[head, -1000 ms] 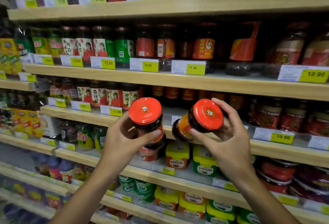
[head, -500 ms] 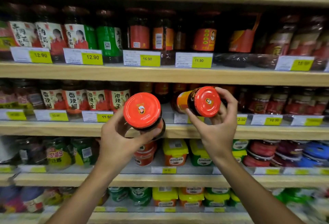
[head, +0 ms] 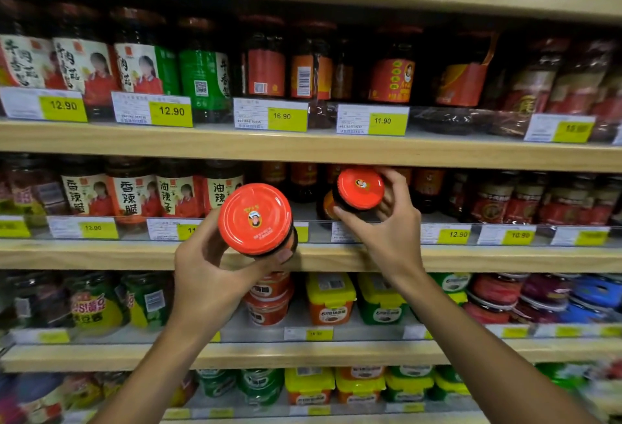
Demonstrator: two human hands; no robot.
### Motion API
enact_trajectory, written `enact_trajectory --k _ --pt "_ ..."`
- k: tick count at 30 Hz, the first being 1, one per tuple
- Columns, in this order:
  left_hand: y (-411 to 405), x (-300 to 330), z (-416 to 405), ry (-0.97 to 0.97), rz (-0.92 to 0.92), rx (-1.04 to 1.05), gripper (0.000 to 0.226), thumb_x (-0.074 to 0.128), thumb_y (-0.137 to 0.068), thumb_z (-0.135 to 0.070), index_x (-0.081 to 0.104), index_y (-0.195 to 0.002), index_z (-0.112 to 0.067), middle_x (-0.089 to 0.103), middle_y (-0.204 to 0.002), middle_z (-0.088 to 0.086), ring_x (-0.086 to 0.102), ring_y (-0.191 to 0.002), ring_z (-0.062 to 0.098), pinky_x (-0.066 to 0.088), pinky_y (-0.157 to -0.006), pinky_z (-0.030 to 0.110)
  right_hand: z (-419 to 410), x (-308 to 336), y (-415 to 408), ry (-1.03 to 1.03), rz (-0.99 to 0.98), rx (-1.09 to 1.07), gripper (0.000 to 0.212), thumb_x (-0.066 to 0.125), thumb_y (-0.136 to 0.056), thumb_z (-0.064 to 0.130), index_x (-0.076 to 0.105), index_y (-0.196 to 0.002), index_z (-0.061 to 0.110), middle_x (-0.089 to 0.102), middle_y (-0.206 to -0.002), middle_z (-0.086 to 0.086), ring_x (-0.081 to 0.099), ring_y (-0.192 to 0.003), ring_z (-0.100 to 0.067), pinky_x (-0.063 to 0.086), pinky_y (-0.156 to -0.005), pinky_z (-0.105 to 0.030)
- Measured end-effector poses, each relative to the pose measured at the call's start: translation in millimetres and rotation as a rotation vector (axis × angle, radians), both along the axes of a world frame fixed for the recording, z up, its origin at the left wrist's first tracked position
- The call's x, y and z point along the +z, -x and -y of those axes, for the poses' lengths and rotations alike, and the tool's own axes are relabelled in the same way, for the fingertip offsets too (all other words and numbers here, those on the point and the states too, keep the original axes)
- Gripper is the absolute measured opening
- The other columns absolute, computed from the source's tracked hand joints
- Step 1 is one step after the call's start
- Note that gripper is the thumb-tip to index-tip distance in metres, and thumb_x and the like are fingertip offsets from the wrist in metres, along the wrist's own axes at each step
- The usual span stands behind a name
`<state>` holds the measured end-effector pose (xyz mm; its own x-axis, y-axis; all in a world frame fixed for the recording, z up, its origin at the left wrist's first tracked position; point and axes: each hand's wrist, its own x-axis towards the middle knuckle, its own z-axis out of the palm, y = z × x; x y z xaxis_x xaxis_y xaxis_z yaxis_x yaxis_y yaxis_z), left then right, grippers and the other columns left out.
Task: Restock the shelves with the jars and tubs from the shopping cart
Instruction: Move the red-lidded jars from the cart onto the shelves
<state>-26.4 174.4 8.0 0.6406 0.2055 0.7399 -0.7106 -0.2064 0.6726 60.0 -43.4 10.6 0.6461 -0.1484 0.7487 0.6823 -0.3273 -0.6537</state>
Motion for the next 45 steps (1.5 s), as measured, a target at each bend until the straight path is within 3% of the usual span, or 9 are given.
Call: enact_trajectory --k 8,12,16,20,23,28,31,34,45 --pt "-3 1 -1 -0.017 0.028 0.018 0.060 0.083 -0.056 -0.012 0.059 -0.108 -0.031 0.067 -0.099 -0.039 0.063 -0.097 -0.015 0.047 -0.081 0.004 4 25 -27 0.179 -0.104 -0.183 0.060 0.086 -0.071 0.054 0.070 -0.115 0.016 0.074 -0.107 0.009 0.068 -0.106 -0.012 0.057 -0.093 -0.038" --pt "-5 1 1 -0.004 0.038 0.019 0.059 0.083 -0.058 -0.011 0.059 -0.107 -0.031 0.067 -0.098 -0.039 0.063 -0.098 -0.015 0.047 -0.081 0.004 4 32 -41 0.228 -0.172 -0.230 0.054 0.079 -0.074 0.064 0.073 -0.098 0.016 0.074 -0.087 0.002 0.069 -0.087 -0.018 0.058 -0.077 -0.040" --pt "-9 4 6 0.026 0.033 -0.014 0.056 0.083 -0.062 -0.012 0.060 -0.109 -0.031 0.069 -0.101 -0.035 0.064 -0.100 -0.011 0.048 -0.083 0.006 -1 31 -46 0.292 -0.245 -0.256 0.048 0.076 -0.081 0.060 0.062 -0.079 0.015 0.061 -0.064 -0.004 0.061 -0.064 -0.022 0.044 -0.058 -0.032" --pt "-17 5 7 0.072 0.027 -0.066 0.057 0.085 -0.063 -0.012 0.061 -0.114 -0.027 0.071 -0.108 -0.022 0.064 -0.106 -0.004 0.048 -0.088 0.010 1 29 -44 0.325 -0.262 -0.226 0.060 0.073 -0.077 0.069 0.069 -0.100 0.013 0.070 -0.083 0.000 0.067 -0.082 -0.022 0.053 -0.066 -0.034" --pt "-26 7 6 0.004 0.082 -0.052 0.061 0.086 -0.066 -0.010 0.059 -0.117 -0.028 0.055 -0.125 0.000 0.060 -0.114 0.004 0.048 -0.091 0.014 7 23 -35 0.368 -0.299 -0.232 0.066 0.076 -0.074 0.069 0.063 -0.105 0.013 0.070 -0.094 -0.003 0.067 -0.095 -0.027 0.051 -0.072 -0.034" --pt "-40 8 -2 -0.165 0.135 0.122 0.057 0.092 -0.064 -0.023 0.063 -0.113 -0.026 0.051 -0.115 -0.012 0.055 -0.113 0.010 0.047 -0.096 0.026 18 15 -14 0.350 -0.231 -0.217 0.079 0.078 -0.075 0.063 0.050 -0.134 0.019 0.063 -0.132 -0.001 0.055 -0.128 -0.025 0.047 -0.099 -0.038" --pt "-43 10 -1 -0.182 0.137 0.149 0.059 0.093 -0.064 -0.023 0.063 -0.115 -0.025 0.053 -0.116 -0.016 0.054 -0.114 0.005 0.045 -0.095 0.021 24 11 -6 0.337 -0.230 -0.201 0.080 0.078 -0.077 0.061 0.045 -0.138 0.021 0.061 -0.136 -0.002 0.052 -0.131 -0.024 0.047 -0.102 -0.040" --pt "-48 10 3 -0.181 0.126 0.106 0.062 0.093 -0.065 -0.012 0.064 -0.121 -0.009 0.057 -0.121 -0.001 0.055 -0.116 -0.001 0.045 -0.092 0.012 30 9 0 0.322 -0.226 -0.192 0.083 0.078 -0.079 0.060 0.041 -0.143 0.022 0.057 -0.140 -0.002 0.049 -0.134 -0.022 0.046 -0.107 -0.043" --pt "-80 4 8 -0.127 0.021 0.129 0.063 0.095 -0.063 -0.020 0.066 -0.119 -0.012 0.055 -0.117 -0.003 0.058 -0.115 0.007 0.053 -0.095 0.023 42 -1 21 0.303 -0.197 -0.149 0.087 0.074 -0.086 0.048 0.030 -0.157 0.025 0.054 -0.144 0.012 0.044 -0.139 -0.013 0.040 -0.113 -0.040"
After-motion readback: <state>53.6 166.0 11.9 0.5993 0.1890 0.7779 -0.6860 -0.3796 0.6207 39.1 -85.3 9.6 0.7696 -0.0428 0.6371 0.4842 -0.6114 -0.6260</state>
